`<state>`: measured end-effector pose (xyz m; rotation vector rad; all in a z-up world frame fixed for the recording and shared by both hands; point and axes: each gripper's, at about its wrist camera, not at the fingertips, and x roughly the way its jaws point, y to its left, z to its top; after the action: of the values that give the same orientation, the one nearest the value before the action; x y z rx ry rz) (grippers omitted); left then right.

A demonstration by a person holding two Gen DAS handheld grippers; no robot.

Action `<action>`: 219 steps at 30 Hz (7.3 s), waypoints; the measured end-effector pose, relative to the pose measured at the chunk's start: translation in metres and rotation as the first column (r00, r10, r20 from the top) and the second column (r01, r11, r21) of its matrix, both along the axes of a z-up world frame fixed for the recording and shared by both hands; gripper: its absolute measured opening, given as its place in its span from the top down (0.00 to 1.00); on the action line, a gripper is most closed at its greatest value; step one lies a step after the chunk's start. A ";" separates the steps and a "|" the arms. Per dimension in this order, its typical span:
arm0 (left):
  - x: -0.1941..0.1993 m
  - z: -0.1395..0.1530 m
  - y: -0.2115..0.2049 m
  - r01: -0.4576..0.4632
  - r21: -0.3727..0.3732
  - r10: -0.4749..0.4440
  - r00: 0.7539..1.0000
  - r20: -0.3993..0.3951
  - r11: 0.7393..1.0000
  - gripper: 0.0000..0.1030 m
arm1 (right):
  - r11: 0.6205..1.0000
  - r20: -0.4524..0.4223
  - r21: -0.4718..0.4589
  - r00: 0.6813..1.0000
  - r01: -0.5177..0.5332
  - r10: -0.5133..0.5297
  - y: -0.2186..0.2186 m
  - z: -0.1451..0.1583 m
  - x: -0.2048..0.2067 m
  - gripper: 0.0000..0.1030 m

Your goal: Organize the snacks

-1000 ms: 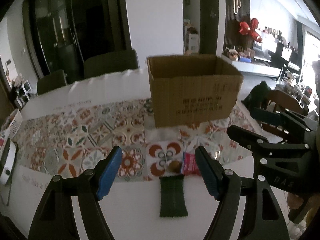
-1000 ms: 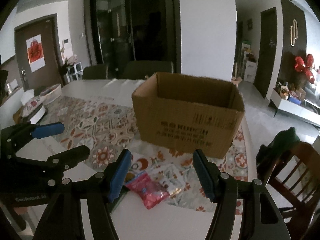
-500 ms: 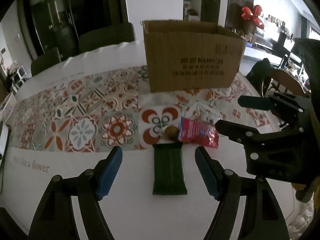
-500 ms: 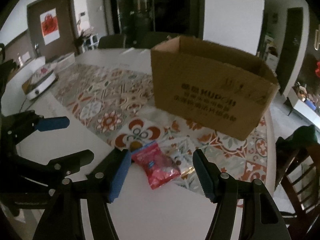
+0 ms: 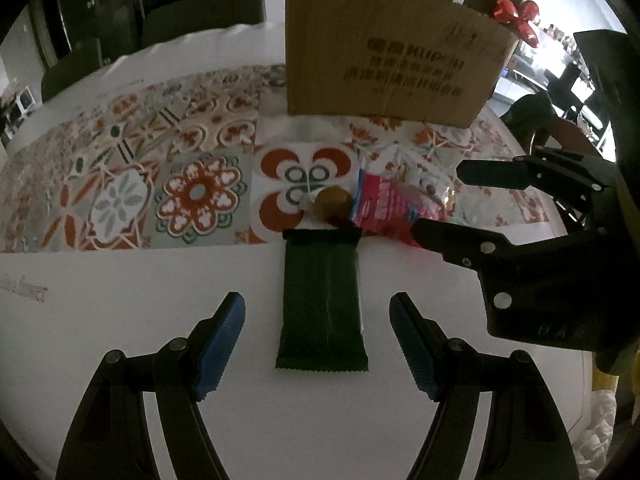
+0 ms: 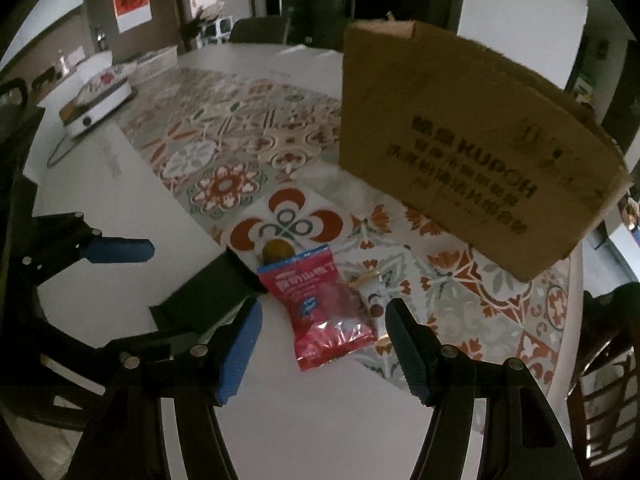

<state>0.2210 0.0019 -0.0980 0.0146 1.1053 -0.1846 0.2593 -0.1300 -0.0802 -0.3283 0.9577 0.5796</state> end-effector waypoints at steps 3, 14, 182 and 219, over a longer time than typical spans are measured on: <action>0.004 -0.008 0.000 -0.009 0.000 0.009 1.000 -0.016 1.000 0.28 | 1.000 -0.013 -0.010 1.000 -0.004 0.004 0.001 -0.008 0.004 0.37; 0.019 -0.022 0.002 -0.035 -0.019 0.034 0.998 -0.047 0.999 0.33 | 1.000 -0.050 -0.013 0.999 -0.017 0.016 0.005 -0.023 0.021 0.37; -0.001 0.079 -0.002 0.092 0.052 -0.104 0.937 0.333 0.994 0.25 | 0.868 0.078 0.223 0.879 0.445 -0.470 -0.043 0.057 -0.034 0.34; 0.062 -0.017 -0.010 0.076 0.012 -0.076 0.990 0.121 0.997 0.25 | 0.838 -0.099 0.088 0.842 0.539 -0.531 -0.043 -0.029 -0.008 0.34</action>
<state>0.2829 -0.0080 -0.1146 0.0737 0.9850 -0.2449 0.2513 -0.1734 -0.1089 0.0718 1.0260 0.1260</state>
